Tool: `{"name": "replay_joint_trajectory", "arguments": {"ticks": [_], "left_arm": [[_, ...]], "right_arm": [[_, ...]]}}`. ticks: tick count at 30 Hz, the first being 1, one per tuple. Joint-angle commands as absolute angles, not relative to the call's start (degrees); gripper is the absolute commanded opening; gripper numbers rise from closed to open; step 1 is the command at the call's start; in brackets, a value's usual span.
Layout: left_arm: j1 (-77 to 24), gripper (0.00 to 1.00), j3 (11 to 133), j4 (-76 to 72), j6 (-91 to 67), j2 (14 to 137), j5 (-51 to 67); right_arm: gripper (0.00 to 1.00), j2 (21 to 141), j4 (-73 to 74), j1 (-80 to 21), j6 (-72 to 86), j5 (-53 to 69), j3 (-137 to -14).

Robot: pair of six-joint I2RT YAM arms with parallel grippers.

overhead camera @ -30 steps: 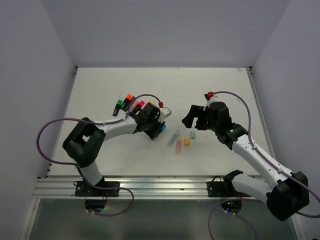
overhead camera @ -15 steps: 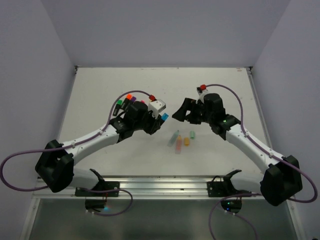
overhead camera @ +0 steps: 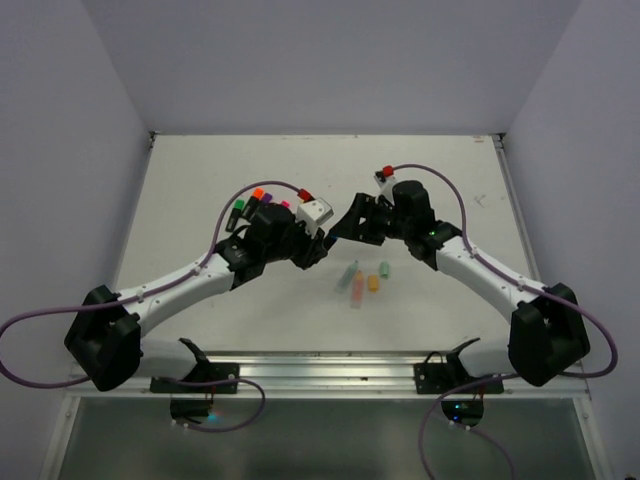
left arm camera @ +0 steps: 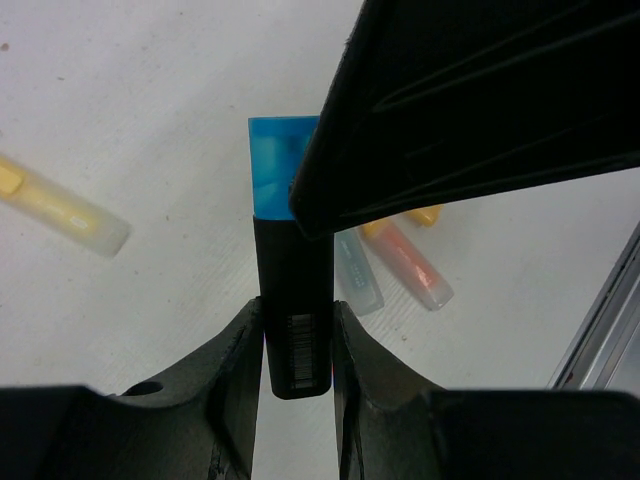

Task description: Open the pen caps

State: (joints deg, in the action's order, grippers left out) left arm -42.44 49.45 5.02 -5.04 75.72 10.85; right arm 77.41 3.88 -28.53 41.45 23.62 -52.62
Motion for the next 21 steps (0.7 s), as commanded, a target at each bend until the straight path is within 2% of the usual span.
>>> {"name": "replay_joint_trajectory", "arguments": {"ticks": [1, 4, 8, 13, 14, 21], "left_arm": [[-42.8, 0.0, 48.95, 0.97, -5.89, 74.09, 13.27], [-42.89, 0.0, 48.87, 0.97, -6.15, 74.09, 13.53], [-42.89, 0.0, 48.87, 0.97, -6.42, 74.09, 13.54], [-42.8, 0.0, 48.87, -0.97, -6.68, 74.09, 13.71], [-42.8, 0.0, 48.87, -1.14, -6.77, 74.09, 13.71], [-42.89, 0.0, 48.78, -1.58, -6.94, 73.74, 14.76]], "right_arm": [[0.67, 78.22, -1.21, -29.0, 43.15, 26.45, -54.05], [0.58, 78.66, -1.93, -29.09, 43.07, 26.63, -54.05], [0.4, 79.01, -2.2, -29.09, 42.72, 26.72, -53.79], [0.33, 79.28, -2.55, -29.18, 42.71, 26.98, -53.09], [0.29, 79.28, -2.72, -29.18, 42.71, 26.9, -53.0], [0.31, 79.8, -3.16, -29.18, 42.19, 27.07, -52.65]]}}
